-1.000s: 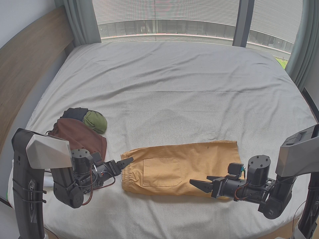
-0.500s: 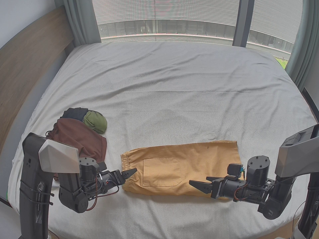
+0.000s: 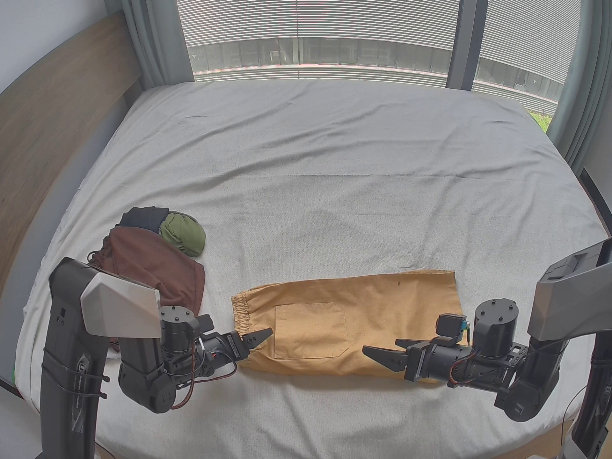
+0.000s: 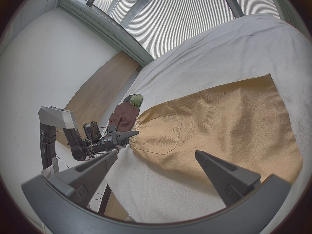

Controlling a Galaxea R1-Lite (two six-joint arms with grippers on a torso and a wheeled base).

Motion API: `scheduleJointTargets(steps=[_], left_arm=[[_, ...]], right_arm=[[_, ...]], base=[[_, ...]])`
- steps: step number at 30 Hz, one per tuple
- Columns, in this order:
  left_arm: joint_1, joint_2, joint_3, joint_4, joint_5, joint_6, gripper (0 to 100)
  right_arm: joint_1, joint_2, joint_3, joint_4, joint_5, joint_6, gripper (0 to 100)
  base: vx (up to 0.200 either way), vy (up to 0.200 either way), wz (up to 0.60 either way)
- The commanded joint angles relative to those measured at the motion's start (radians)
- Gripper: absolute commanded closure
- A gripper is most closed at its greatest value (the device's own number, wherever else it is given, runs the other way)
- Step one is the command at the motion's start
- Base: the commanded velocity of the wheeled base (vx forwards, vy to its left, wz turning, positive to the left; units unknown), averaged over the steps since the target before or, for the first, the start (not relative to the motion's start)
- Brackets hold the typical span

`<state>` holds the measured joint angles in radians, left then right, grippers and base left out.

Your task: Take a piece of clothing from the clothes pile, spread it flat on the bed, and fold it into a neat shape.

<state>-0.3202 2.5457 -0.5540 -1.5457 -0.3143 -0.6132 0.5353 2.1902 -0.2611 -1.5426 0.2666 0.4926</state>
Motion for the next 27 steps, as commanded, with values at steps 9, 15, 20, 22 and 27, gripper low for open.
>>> scheduleJointTargets(steps=[9, 15, 20, 22, 27], left_arm=[[-0.033, 0.001, -0.035, -0.001, -0.003, -0.046, 0], [-0.054, 0.002, -0.056, -0.002, -0.003, -0.066, 0], [-0.054, 0.004, -0.06, -0.002, -0.003, -0.069, 0], [-0.054, 0.004, -0.061, -0.002, -0.003, -0.069, 0], [-0.054, 0.004, -0.06, -0.002, -0.002, -0.068, 0]], right_arm=[[0.0, -0.004, -0.001, -0.001, 0.0, 0.0, 0], [0.0, -0.006, -0.001, -0.001, 0.0, 0.0, 0], [0.0, -0.004, -0.001, -0.001, 0.0, 0.0, 0], [0.0, -0.004, -0.001, -0.001, 0.0, 0.0, 0], [0.0, -0.003, -0.001, -0.001, 0.0, 0.0, 0]], base=[[0.0, 0.0, 0.0], [0.0, 0.0, 0.0], [0.0, 0.0, 0.0], [0.0, 0.0, 0.0], [0.0, 0.0, 0.0]])
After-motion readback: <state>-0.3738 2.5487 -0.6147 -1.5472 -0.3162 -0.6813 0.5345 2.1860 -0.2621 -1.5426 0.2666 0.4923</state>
